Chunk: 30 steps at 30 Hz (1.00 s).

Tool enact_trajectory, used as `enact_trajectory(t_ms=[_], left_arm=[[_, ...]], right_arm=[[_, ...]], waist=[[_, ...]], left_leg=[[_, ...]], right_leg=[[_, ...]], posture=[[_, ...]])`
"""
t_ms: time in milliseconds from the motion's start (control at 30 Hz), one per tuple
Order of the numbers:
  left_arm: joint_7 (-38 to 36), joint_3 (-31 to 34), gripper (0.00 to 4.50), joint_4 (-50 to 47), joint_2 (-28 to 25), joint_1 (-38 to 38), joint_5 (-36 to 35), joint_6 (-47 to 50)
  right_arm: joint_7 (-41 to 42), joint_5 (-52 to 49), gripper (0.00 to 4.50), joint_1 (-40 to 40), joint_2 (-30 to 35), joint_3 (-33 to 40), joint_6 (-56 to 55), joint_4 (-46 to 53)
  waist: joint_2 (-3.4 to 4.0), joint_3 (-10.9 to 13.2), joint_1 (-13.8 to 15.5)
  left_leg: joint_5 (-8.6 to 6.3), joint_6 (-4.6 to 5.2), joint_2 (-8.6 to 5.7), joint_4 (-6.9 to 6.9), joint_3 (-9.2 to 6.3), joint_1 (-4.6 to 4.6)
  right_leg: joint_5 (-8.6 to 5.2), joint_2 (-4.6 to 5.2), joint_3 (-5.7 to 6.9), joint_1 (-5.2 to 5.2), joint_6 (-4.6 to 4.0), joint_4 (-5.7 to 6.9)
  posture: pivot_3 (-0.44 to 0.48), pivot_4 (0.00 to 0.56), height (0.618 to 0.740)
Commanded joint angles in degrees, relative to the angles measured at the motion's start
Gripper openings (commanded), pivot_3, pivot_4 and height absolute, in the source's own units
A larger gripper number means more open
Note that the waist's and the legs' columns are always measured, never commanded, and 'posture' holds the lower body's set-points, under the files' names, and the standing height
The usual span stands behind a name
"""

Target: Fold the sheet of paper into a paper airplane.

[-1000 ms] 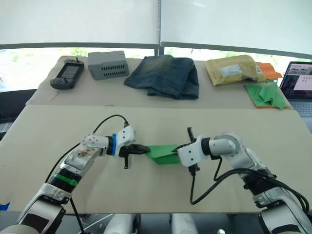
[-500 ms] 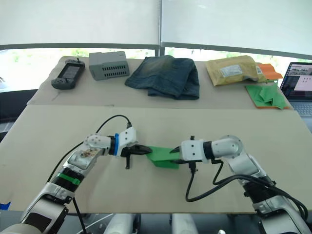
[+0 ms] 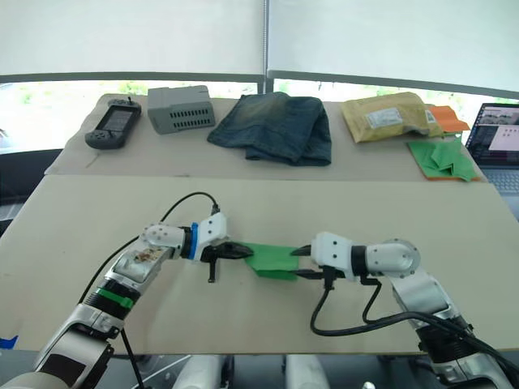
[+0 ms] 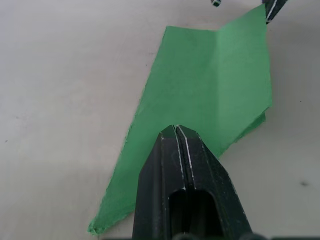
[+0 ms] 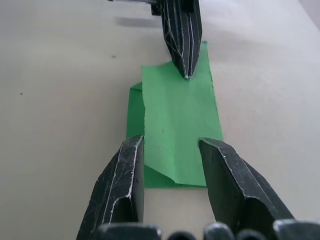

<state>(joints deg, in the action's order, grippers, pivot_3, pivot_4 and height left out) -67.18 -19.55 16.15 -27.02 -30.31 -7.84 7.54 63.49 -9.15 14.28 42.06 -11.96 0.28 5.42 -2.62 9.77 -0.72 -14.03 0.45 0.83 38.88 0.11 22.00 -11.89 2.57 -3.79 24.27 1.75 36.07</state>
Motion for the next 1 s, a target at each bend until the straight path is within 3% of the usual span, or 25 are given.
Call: enact_trajectory(t_ms=[33, 233, 433, 567, 1000], left_arm=[[-1.0, -1.0, 0.00, 1.1, -0.2, 0.0, 1.7, 0.0], [-1.3, -0.8, 0.00, 0.7, -0.4, 0.2, 1.9, 0.1], [-1.3, -0.8, 0.00, -0.7, -0.2, 1.2, 1.9, 1.1], [-1.1, -0.6, 0.00, -2.1, -0.2, 1.5, 1.6, 2.1], [-0.1, 0.3, 0.00, -3.2, -0.4, 2.6, 1.8, 3.3]], right_arm=[[-0.2, 0.8, 1.93, 0.0, 0.0, 0.9, -2.8, -0.7], [0.1, -0.3, 1.93, 0.2, -1.2, 1.2, -2.8, -1.2], [2.4, -1.1, 0.05, 0.7, -1.5, 0.1, -1.1, 0.3], [2.2, -1.9, 0.05, 2.5, -2.8, 0.2, 3.1, -1.7], [9.7, -9.8, 0.05, 16.2, -2.8, -3.7, 40.0, -8.8]], waist=[[0.00, 0.0, 0.0], [0.00, 0.0, 0.0], [0.00, 0.0, 0.0], [0.00, 0.0, 0.0], [0.02, 0.0, -0.1]], left_leg=[[0.00, 0.00, 0.00, 0.00, 0.00, 0.00], [0.00, 0.00, 0.01, 0.00, 0.00, -0.01], [0.00, 0.00, 0.01, 0.00, 0.00, 0.00], [0.00, 0.00, 0.01, 0.00, 0.00, 0.00], [-0.01, 0.02, 0.03, 0.00, -0.01, 0.01]], right_leg=[[0.00, 0.00, 0.00, 0.00, 0.00, 0.00], [0.00, -0.01, 0.00, 0.00, 0.00, 0.00], [0.00, -0.01, 0.00, 0.00, 0.00, 0.00], [0.00, -0.01, 0.00, 0.00, 0.00, 0.01], [0.03, -0.01, 0.01, 0.03, -0.06, 0.01]], posture=[[0.000, 0.150, 0.728], [0.000, 0.150, 0.728], [0.000, 0.150, 0.728], [0.000, 0.150, 0.728], [0.000, 0.150, 0.728]])
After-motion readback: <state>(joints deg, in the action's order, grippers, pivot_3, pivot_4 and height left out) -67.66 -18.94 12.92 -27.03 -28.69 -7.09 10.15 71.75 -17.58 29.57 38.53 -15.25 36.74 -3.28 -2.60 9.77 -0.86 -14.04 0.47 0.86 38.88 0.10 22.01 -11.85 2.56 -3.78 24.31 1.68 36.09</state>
